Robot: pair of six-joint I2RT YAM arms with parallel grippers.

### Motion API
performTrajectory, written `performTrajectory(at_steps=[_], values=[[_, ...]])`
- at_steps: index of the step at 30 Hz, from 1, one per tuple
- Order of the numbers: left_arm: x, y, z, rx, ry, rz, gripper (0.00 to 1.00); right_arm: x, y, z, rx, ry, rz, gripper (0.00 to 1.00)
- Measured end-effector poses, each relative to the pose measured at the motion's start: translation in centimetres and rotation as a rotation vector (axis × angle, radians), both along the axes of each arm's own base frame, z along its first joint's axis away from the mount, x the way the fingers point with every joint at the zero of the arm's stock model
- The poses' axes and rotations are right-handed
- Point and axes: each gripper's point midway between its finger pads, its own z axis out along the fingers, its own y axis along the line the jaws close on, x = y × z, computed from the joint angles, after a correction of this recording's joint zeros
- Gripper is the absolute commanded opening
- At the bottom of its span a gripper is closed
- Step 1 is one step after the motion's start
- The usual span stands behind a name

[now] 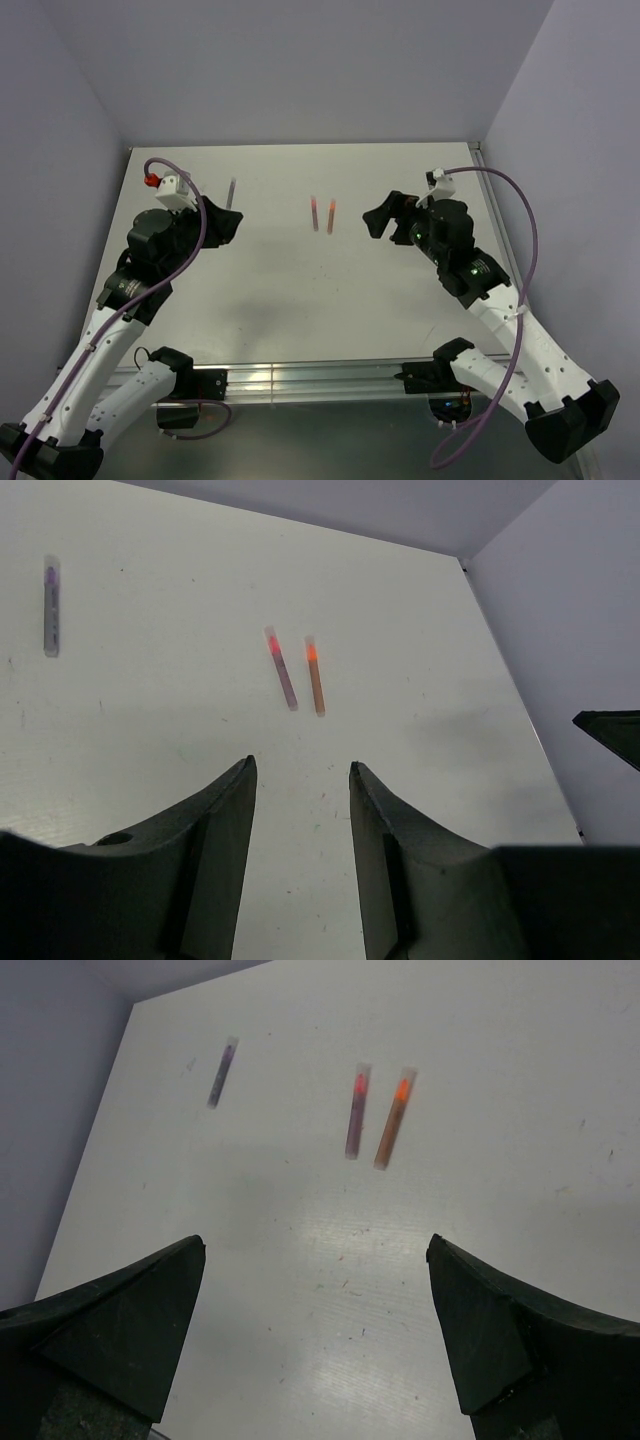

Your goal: Insert the pens into the pen caps

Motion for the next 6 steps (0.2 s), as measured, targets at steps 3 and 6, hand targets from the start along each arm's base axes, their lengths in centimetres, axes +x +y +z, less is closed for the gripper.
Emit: performTrajectory(at_steps=[3, 6], values=[[0.00, 0.00, 0.00, 0.000, 0.000, 0.000, 0.48, -0.14, -0.07, -0.10, -0.001, 0.000, 0.000, 1.00], [0.00, 0.00, 0.00, 0.001, 0.000, -0.001, 0.47, -0.19, -0.11, -0.13, -0.001, 0.000, -0.001, 1.00]])
